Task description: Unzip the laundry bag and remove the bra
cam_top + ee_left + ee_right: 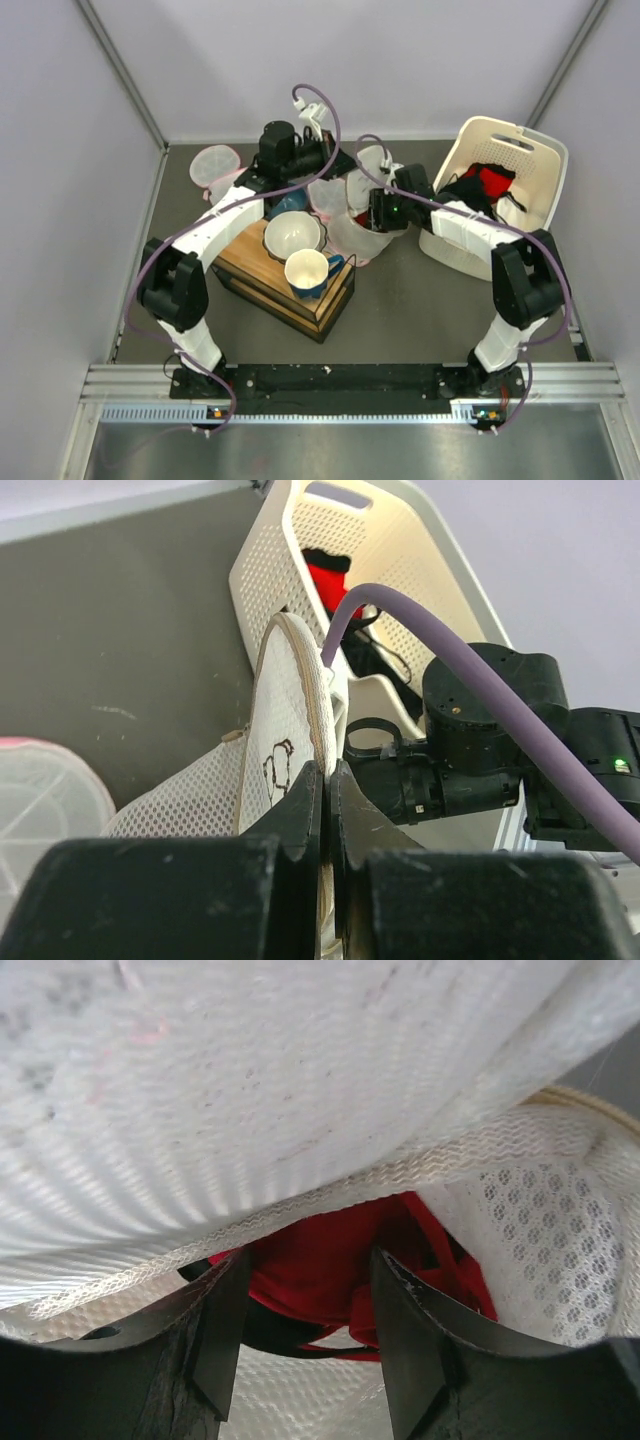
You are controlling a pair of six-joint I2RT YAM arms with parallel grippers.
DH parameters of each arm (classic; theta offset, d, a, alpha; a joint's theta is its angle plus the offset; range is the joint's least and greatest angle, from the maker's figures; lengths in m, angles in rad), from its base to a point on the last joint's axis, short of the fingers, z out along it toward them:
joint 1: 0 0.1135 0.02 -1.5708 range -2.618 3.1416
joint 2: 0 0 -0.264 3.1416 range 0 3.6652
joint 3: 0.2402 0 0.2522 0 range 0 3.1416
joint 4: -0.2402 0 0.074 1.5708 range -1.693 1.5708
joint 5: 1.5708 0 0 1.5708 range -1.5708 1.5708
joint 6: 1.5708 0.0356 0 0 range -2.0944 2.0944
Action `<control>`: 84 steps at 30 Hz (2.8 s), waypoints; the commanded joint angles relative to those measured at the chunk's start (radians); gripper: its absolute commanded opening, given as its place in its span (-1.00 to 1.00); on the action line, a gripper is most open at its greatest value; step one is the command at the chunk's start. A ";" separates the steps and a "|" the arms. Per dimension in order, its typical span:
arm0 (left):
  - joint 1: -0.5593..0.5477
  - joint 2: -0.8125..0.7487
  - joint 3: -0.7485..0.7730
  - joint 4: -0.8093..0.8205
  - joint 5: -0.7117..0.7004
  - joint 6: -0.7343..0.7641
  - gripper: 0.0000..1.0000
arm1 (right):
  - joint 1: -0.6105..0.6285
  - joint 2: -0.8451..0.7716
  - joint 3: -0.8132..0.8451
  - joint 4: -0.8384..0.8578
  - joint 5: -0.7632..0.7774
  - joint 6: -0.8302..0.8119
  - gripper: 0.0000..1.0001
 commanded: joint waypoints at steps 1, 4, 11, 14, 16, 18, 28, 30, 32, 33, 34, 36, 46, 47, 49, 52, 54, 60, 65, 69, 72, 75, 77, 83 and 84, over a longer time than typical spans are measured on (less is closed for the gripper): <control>0.014 0.024 -0.029 0.096 0.027 -0.009 -1.00 | 0.024 0.062 0.059 0.010 0.029 0.005 0.05; 0.014 0.032 -0.032 0.091 0.015 -0.003 -1.00 | 0.030 0.101 0.063 0.011 0.049 0.006 0.11; 0.023 0.027 -0.038 0.085 -0.016 0.000 -1.00 | 0.032 0.127 0.077 0.018 0.035 -0.005 -0.66; 0.032 0.021 -0.051 0.094 -0.020 -0.009 -1.00 | 0.032 0.078 0.060 0.019 0.028 -0.014 -1.00; 0.046 0.014 -0.069 0.111 -0.020 -0.014 -1.00 | 0.032 0.041 0.040 0.016 0.023 -0.023 -1.00; 0.060 0.010 -0.084 0.120 -0.020 -0.020 -1.00 | 0.032 -0.034 0.020 0.014 0.006 -0.029 -1.00; 0.072 0.007 -0.133 0.143 -0.003 -0.034 -1.00 | 0.030 -0.315 -0.001 0.019 -0.020 -0.031 -1.00; 0.072 0.006 -0.141 0.159 0.007 -0.034 -1.00 | 0.032 -0.333 -0.004 0.031 -0.017 -0.022 -1.00; 0.072 0.000 -0.155 0.170 0.014 -0.034 -1.00 | 0.030 -0.361 -0.017 0.048 -0.005 -0.008 -1.00; 0.072 -0.003 -0.156 0.170 0.010 -0.032 -1.00 | 0.032 -0.375 -0.030 0.071 0.009 -0.003 -1.00; 0.072 -0.006 -0.156 0.162 0.010 -0.029 -1.00 | 0.032 -0.385 -0.038 0.080 0.014 0.004 -1.00; 0.072 -0.006 -0.155 0.150 0.004 -0.014 -1.00 | 0.030 -0.413 -0.043 0.091 0.022 0.009 -1.00; 0.072 -0.014 -0.143 0.113 0.004 0.007 -1.00 | 0.032 -0.553 0.046 0.120 0.089 0.002 -1.00; 0.072 -0.013 -0.143 0.114 0.004 0.009 -1.00 | 0.032 -0.560 0.057 0.123 0.098 -0.002 -1.00; 0.072 -0.016 -0.144 0.117 0.009 0.006 -1.00 | 0.032 -0.570 0.081 0.128 0.132 -0.011 -1.00; 0.072 -0.022 -0.146 0.117 0.007 0.000 -1.00 | 0.030 -0.579 0.104 0.142 0.178 -0.025 -1.00; 0.072 -0.023 -0.146 0.108 0.004 -0.003 -1.00 | 0.026 -0.579 0.126 0.151 0.204 -0.029 -1.00; 0.072 -0.031 -0.156 0.090 0.010 0.007 -1.00 | -0.045 -0.559 0.225 0.154 0.189 -0.014 -1.00; 0.072 -0.037 -0.175 0.096 0.017 -0.005 -1.00 | -0.088 -0.557 0.298 0.168 0.183 0.005 -1.00; 0.072 -0.042 -0.183 0.101 0.020 -0.008 -1.00 | -0.109 -0.563 0.327 0.171 0.213 0.005 -1.00; 0.072 -0.043 -0.184 0.102 0.024 -0.006 -1.00 | -0.121 -0.570 0.335 0.180 0.233 0.002 -1.00; 0.072 -0.048 -0.190 0.101 0.026 -0.006 -1.00 | -0.143 -0.574 0.338 0.182 0.250 0.014 -1.00; 0.072 -0.049 -0.198 0.105 0.027 -0.011 -1.00 | -0.152 -0.574 0.339 0.183 0.239 0.024 -1.00; 0.072 -0.069 -0.221 0.117 0.024 -0.011 -1.00 | -0.169 -0.594 0.339 0.185 0.314 -0.012 -1.00; 0.072 -0.071 -0.224 0.116 0.021 -0.009 -1.00 | -0.180 -0.597 0.341 0.185 0.322 -0.011 -1.00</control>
